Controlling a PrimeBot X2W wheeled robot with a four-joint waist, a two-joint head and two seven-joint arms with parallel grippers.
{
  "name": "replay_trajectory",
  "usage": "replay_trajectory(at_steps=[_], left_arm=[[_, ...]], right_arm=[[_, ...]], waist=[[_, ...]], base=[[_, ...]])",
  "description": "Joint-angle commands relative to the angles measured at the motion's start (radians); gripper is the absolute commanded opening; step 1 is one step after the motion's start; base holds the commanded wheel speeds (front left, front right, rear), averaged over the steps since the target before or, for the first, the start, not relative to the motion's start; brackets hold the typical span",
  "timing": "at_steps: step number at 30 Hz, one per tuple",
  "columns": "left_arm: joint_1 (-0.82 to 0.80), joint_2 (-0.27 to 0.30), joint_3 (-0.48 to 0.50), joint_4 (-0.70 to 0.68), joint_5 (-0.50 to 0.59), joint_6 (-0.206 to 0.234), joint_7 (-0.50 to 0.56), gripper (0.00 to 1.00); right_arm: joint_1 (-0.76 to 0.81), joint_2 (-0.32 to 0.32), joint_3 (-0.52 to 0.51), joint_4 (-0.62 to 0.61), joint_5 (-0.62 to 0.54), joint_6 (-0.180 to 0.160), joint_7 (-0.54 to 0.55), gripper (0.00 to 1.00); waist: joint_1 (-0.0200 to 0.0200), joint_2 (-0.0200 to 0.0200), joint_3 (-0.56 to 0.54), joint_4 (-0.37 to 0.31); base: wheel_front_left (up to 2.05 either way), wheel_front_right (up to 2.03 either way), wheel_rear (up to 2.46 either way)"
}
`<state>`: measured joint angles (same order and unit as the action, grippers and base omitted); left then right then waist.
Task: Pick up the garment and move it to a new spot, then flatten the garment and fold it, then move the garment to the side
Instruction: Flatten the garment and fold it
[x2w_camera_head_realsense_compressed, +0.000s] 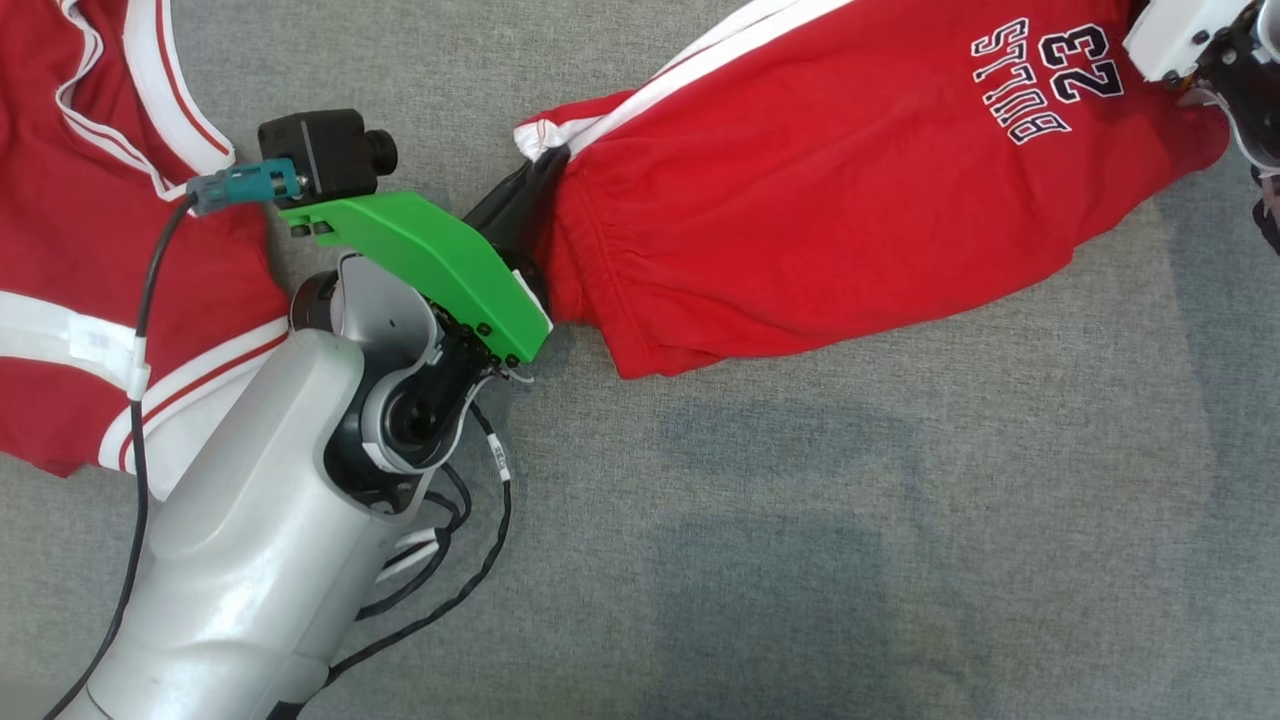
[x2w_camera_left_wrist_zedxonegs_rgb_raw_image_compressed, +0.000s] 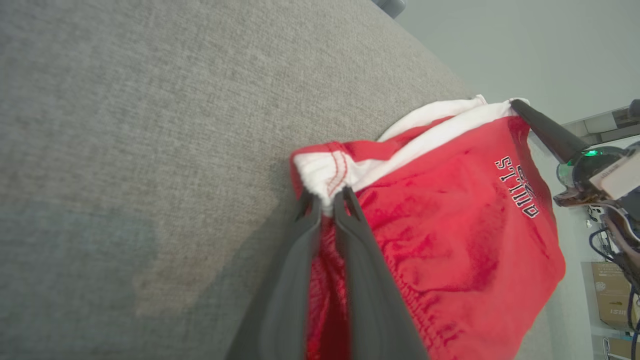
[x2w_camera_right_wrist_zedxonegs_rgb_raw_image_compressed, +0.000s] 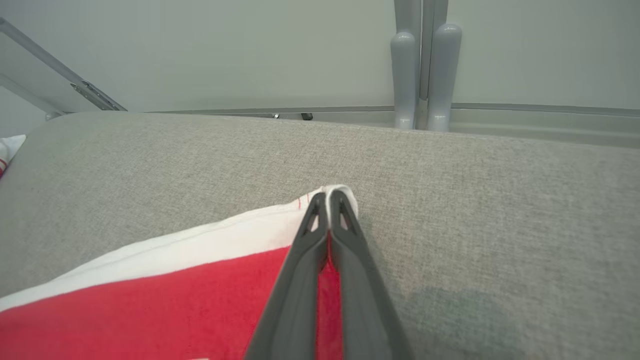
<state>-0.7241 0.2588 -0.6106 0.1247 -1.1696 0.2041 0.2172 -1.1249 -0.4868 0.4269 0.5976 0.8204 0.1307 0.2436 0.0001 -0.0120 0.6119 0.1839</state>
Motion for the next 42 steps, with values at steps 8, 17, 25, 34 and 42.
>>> replay_trajectory(at_steps=[8, 17, 25, 34, 42], left_arm=[[-0.037, 0.007, -0.007, 0.027, 0.028, 0.017, 0.002, 1.00], [0.024, 0.099, -0.042, -0.039, 0.097, 0.045, 0.007, 1.00], [0.070, 0.161, -0.122, -0.138, 0.295, 0.088, -0.113, 1.00], [0.135, 0.151, -0.153, -0.186, 0.410, 0.105, -0.296, 1.00], [0.177, 0.136, -0.158, -0.155, 0.468, 0.101, -0.428, 1.00]], right_arm=[[-0.029, -0.004, 0.090, 0.017, -0.032, 0.000, 0.014, 1.00], [0.028, -0.061, 0.184, -0.128, 0.027, 0.000, 0.047, 1.00], [0.091, -0.170, 0.192, -0.138, 0.015, 0.000, 0.243, 1.00], [0.135, -0.193, 0.085, -0.070, -0.019, 0.000, 0.402, 1.00], [0.197, -0.177, -0.011, -0.008, -0.070, 0.000, 0.505, 1.00]], waist=[[-0.0001, 0.0120, -0.019, -0.012], [-0.0001, 0.0120, -0.106, -0.059], [-0.0001, 0.0120, -0.169, -0.032], [-0.0001, 0.0120, -0.152, 0.085], [-0.0001, 0.0120, -0.130, 0.173]], base=[[0.00, 0.00, 0.00], [0.00, 0.00, 0.00], [0.00, 0.00, 0.00], [0.00, 0.00, 0.00], [0.00, 0.00, 0.00]])
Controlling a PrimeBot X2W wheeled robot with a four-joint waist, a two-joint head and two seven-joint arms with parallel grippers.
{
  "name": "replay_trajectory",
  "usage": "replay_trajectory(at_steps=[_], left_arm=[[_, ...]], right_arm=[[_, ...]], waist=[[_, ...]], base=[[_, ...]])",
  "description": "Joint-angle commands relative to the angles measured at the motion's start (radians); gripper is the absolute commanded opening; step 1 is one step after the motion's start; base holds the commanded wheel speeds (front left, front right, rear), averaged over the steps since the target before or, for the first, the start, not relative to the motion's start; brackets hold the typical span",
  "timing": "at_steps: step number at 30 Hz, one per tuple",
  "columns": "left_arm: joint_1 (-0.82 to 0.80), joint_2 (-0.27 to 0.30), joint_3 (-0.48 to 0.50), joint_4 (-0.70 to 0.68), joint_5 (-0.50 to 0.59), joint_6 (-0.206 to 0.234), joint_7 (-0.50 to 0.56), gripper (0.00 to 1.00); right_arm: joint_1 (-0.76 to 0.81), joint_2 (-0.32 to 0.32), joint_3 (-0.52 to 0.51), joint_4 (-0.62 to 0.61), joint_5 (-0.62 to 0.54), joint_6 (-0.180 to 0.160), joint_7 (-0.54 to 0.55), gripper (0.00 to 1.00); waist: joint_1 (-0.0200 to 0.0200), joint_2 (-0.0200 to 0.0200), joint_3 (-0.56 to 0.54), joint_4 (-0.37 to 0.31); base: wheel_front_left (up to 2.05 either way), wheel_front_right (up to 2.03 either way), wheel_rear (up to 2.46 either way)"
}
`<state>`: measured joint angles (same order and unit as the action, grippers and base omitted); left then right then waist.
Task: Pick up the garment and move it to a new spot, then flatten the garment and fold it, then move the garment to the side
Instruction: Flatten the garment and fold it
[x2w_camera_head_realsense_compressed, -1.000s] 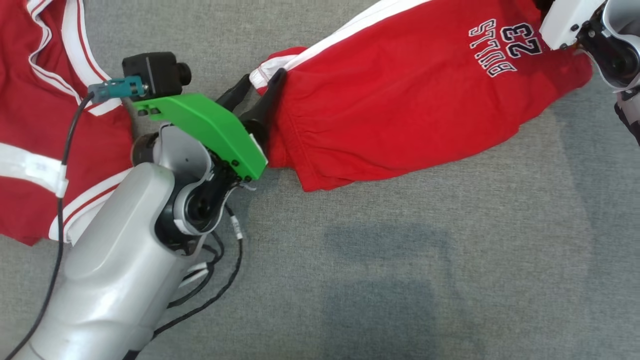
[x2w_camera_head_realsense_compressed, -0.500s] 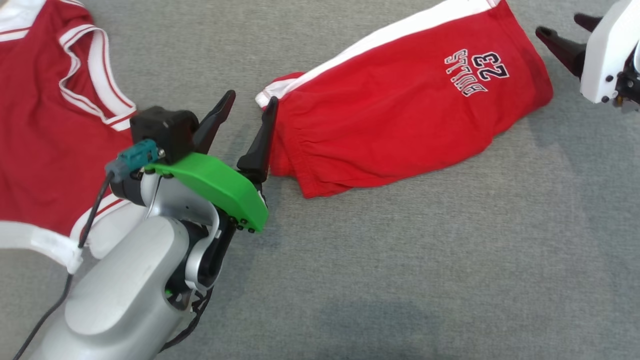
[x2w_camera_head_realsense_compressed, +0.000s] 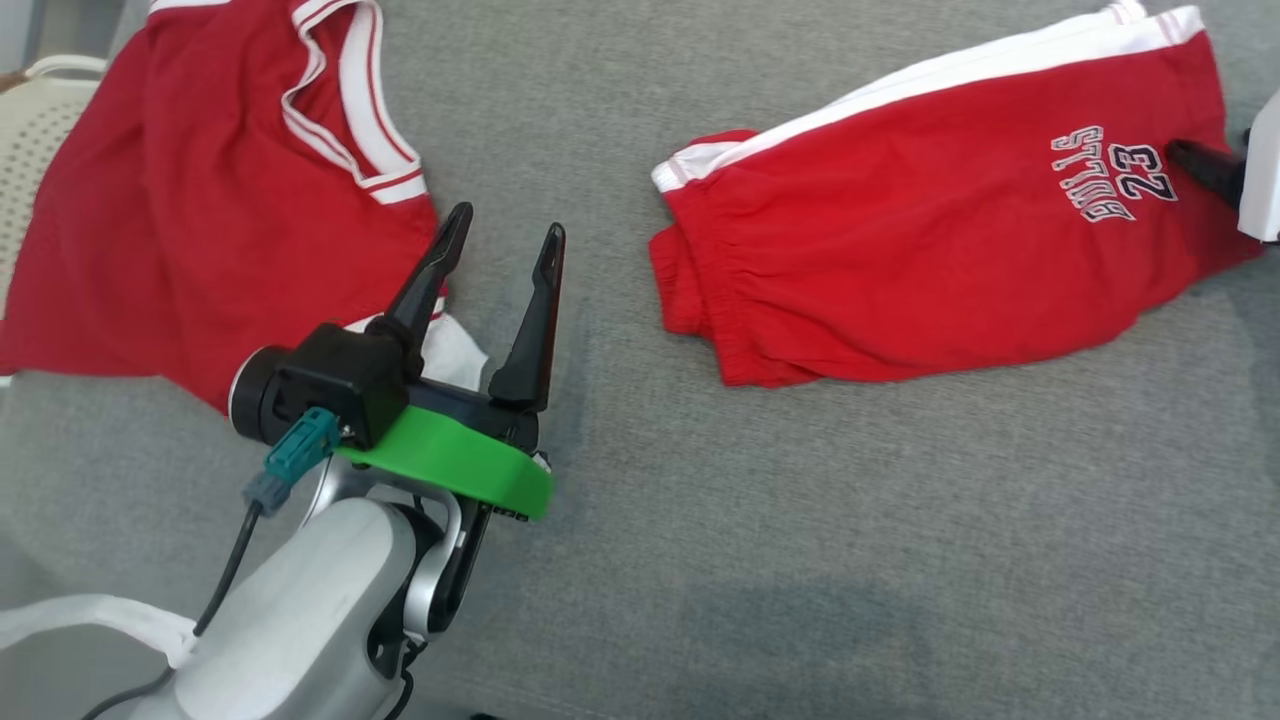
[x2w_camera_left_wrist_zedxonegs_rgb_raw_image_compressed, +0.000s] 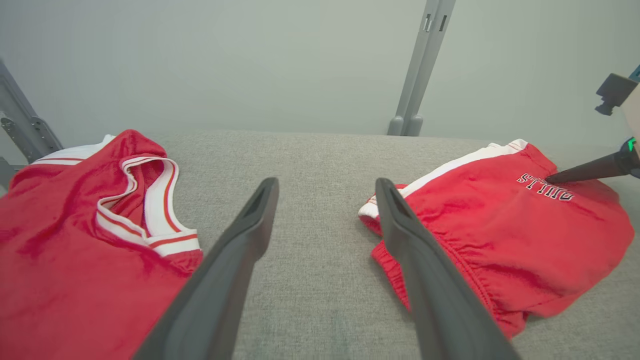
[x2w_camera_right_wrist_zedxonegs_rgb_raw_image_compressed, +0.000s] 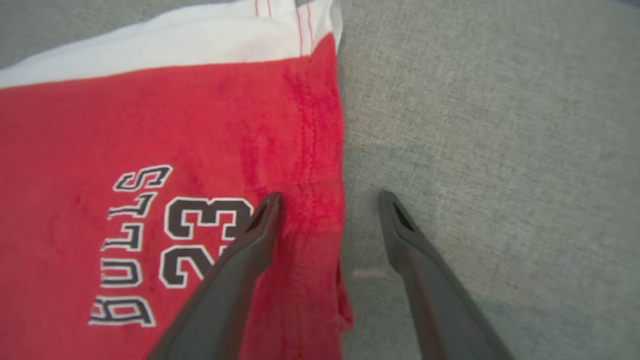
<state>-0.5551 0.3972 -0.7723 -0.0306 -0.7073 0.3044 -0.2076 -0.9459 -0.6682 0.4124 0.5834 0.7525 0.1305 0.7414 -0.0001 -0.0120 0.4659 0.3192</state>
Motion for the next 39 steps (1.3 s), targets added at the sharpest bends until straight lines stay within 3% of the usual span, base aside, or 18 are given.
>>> replay_trajectory(at_steps=[1, 4, 5, 7, 19, 25, 32, 39], left_arm=[[0.014, -0.003, 0.006, 0.008, 0.006, 0.001, -0.010, 1.00], [0.031, -0.012, 0.019, 0.027, -0.008, -0.002, -0.026, 1.00], [0.037, -0.015, 0.024, 0.032, -0.012, -0.005, -0.031, 1.00], [0.048, -0.021, 0.030, 0.045, -0.017, -0.014, -0.038, 1.00], [0.152, 0.022, 0.082, 0.139, -0.030, -0.137, -0.059, 1.00], [0.249, 0.043, 0.193, 0.178, -0.002, -0.220, -0.058, 1.00], [0.373, 0.018, 0.353, 0.221, 0.066, -0.297, -0.058, 1.00], [0.442, -0.027, 0.438, 0.246, 0.131, -0.367, -0.058, 1.00]], right_arm=[[0.034, 0.015, -0.006, 0.011, 0.001, 0.000, 0.021, 1.00], [0.061, 0.044, -0.017, -0.004, -0.009, 0.001, 0.043, 1.00], [0.076, 0.051, -0.015, -0.009, -0.011, 0.003, 0.058, 0.86], [0.102, 0.062, -0.025, -0.019, -0.004, 0.004, 0.075, 0.00], [0.302, 0.111, -0.156, -0.128, 0.126, 0.000, 0.071, 0.00], [0.469, 0.119, -0.236, -0.222, 0.175, 0.000, 0.022, 0.00], [0.663, 0.144, -0.315, -0.293, 0.203, 0.000, -0.047, 0.00], [0.767, 0.200, -0.376, -0.296, 0.190, 0.000, -0.170, 0.00]], waist=[[0.0001, 0.0120, 0.014, 0.045], [0.0001, 0.0120, 0.010, 0.055], [0.0001, 0.0120, 0.006, 0.057], [0.0001, 0.0120, -0.003, 0.058], [0.0001, 0.0120, -0.143, -0.044], [0.0001, 0.0120, -0.234, -0.125], [0.0001, 0.0120, -0.312, -0.204], [0.0001, 0.0120, -0.350, -0.257]], base=[[0.00, 0.00, 0.00], [0.00, 0.00, 0.00], [0.00, 0.00, 0.00], [0.00, 0.00, 0.00], [0.00, 0.00, 0.00], [0.00, 0.00, 0.00], [0.00, 0.00, 0.00], [0.00, 0.00, 0.00]])
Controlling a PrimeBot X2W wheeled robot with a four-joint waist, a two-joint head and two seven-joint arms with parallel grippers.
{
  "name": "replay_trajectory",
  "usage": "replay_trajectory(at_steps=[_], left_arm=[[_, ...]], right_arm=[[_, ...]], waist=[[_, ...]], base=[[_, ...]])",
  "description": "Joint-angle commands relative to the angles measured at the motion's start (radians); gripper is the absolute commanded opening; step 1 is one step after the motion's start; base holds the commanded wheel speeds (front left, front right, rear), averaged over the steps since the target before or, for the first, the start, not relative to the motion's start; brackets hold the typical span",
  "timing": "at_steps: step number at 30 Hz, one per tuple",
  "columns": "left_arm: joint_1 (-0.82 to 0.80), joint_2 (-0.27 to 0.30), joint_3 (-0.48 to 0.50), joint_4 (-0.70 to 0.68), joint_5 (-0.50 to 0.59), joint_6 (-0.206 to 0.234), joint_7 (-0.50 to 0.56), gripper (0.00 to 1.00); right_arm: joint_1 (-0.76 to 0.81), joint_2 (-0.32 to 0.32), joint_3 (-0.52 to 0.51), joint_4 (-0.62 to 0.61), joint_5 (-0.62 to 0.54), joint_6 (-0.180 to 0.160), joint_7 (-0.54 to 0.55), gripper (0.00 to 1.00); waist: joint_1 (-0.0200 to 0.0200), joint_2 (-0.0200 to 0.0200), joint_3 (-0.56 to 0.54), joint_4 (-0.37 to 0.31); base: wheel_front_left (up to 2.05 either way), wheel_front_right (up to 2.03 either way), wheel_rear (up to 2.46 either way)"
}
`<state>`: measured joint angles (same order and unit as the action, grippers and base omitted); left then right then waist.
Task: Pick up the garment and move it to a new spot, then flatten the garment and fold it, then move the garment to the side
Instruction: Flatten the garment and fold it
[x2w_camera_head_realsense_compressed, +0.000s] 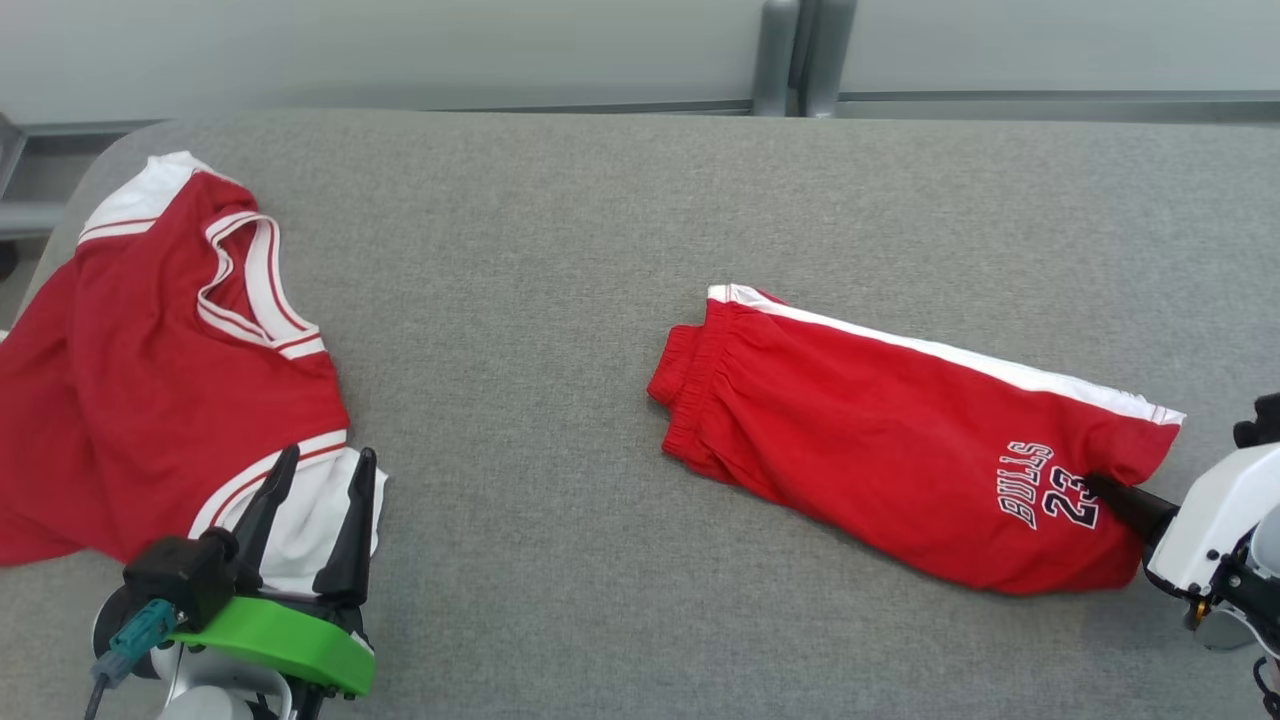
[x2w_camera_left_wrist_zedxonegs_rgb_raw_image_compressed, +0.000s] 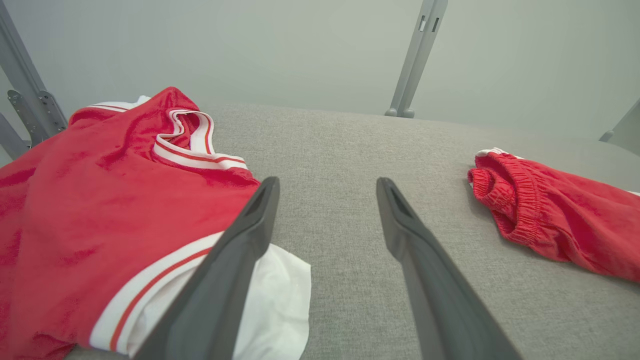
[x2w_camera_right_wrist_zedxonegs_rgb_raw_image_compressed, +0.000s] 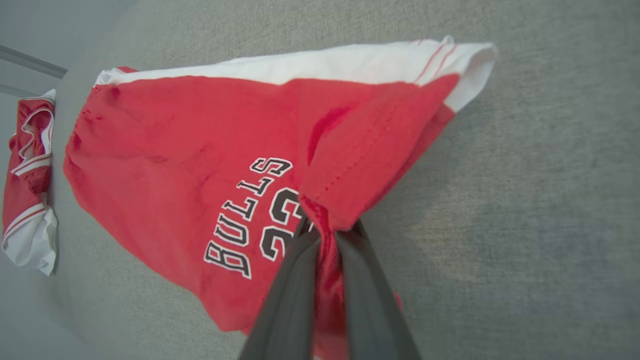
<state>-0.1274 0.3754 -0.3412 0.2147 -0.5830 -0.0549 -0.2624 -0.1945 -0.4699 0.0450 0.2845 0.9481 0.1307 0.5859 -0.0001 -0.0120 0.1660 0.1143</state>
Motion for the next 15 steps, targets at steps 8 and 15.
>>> replay_trajectory(at_steps=[8, 15], left_arm=[[0.056, -0.041, 0.045, 0.009, 0.056, -0.043, -0.003, 1.00], [0.034, -0.062, 0.032, 0.005, 0.083, -0.058, -0.003, 1.00]], right_arm=[[0.076, 0.010, -0.085, 0.050, -0.018, 0.000, -0.138, 0.00], [0.007, -0.032, -0.160, 0.138, -0.085, 0.000, -0.205, 0.00]], waist=[[0.0001, 0.0120, -0.060, -0.080], [0.0001, 0.0120, -0.028, -0.084]], base=[[0.00, 0.00, 0.00], [0.00, 0.00, 0.00]])
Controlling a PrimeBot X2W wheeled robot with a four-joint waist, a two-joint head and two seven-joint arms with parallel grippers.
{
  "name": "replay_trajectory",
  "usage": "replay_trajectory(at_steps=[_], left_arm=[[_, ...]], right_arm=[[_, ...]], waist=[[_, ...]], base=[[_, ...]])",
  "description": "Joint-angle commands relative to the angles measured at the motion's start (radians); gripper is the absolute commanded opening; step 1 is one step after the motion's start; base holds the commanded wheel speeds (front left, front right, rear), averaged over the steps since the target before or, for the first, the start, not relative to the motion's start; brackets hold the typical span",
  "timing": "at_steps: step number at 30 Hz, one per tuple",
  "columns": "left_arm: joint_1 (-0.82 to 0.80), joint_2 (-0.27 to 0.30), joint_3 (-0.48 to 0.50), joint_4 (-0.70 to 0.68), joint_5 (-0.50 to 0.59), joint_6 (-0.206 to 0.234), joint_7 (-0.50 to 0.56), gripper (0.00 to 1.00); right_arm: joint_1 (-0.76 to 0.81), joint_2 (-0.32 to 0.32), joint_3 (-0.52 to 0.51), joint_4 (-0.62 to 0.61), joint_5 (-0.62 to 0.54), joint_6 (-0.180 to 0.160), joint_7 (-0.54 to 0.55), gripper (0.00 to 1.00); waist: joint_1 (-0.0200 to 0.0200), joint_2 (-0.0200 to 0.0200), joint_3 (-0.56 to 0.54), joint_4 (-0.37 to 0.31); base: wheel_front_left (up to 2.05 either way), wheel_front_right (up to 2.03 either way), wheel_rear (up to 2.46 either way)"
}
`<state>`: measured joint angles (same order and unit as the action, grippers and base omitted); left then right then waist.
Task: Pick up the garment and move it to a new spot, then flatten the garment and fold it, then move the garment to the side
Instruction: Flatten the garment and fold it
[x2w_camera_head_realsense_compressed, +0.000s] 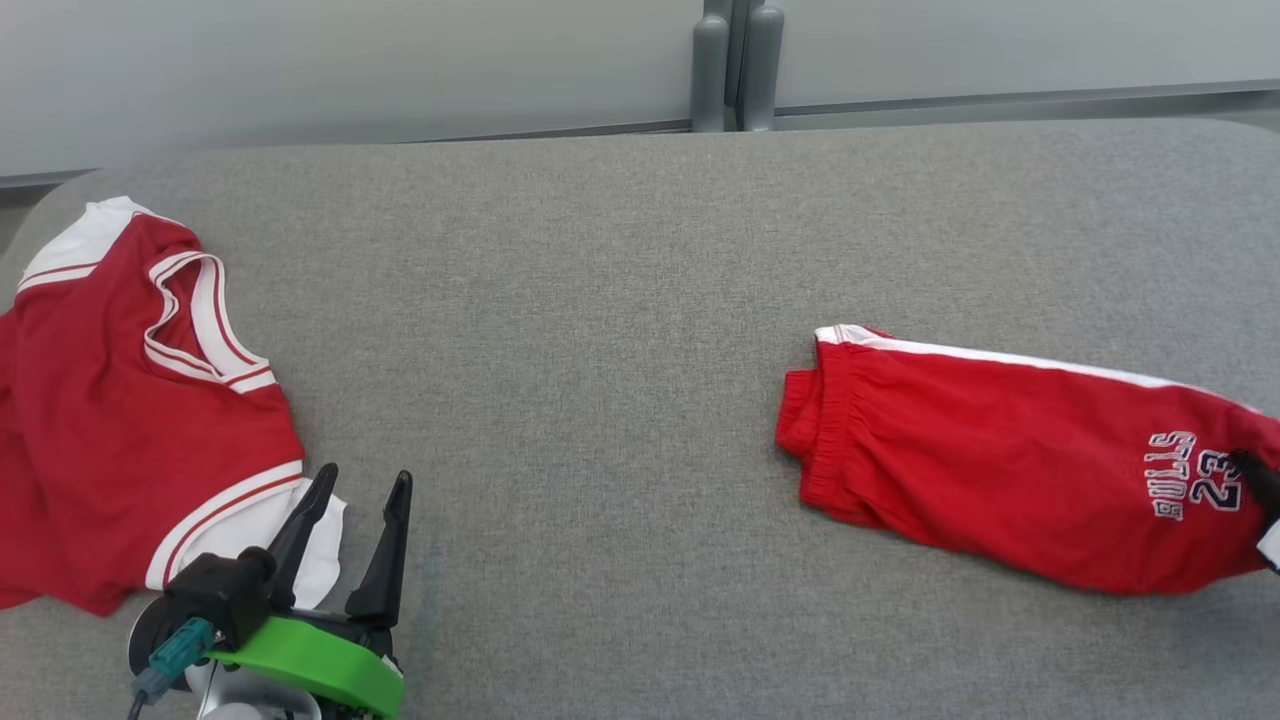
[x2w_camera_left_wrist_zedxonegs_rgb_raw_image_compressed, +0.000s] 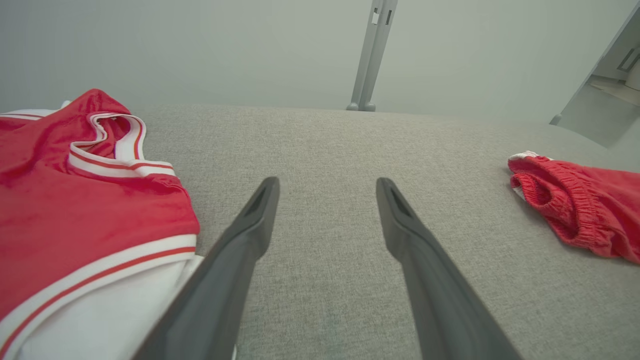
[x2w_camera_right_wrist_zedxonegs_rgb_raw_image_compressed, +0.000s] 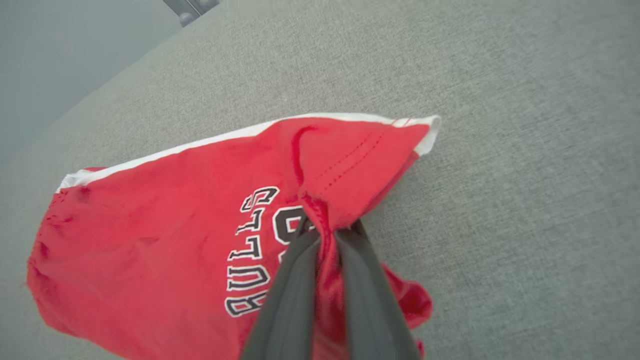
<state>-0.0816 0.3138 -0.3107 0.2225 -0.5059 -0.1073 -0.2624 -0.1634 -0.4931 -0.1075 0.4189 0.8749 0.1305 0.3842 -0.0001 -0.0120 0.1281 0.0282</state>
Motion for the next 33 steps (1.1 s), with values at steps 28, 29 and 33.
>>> replay_trajectory(at_steps=[28, 29, 33], left_arm=[[-0.064, -0.069, -0.025, 0.055, 0.030, -0.024, -0.003, 1.00], [-0.058, -0.067, -0.018, 0.053, 0.029, -0.024, -0.003, 1.00], [-0.034, -0.064, 0.002, 0.047, 0.025, -0.024, -0.003, 1.00]], right_arm=[[-0.262, 0.080, 0.459, -0.147, -0.198, 0.000, 0.292, 0.00], [-0.252, 0.065, 0.468, -0.168, -0.196, 0.000, 0.302, 0.00], [-0.217, 0.019, 0.477, -0.244, -0.189, 0.000, 0.317, 0.00]], waist=[[0.0001, 0.0120, -0.025, 0.131], [0.0001, 0.0120, -0.026, 0.126], [0.0001, 0.0120, -0.022, 0.102]], base=[[0.00, 0.00, 0.00], [0.00, 0.00, 0.00], [0.00, 0.00, 0.00]])
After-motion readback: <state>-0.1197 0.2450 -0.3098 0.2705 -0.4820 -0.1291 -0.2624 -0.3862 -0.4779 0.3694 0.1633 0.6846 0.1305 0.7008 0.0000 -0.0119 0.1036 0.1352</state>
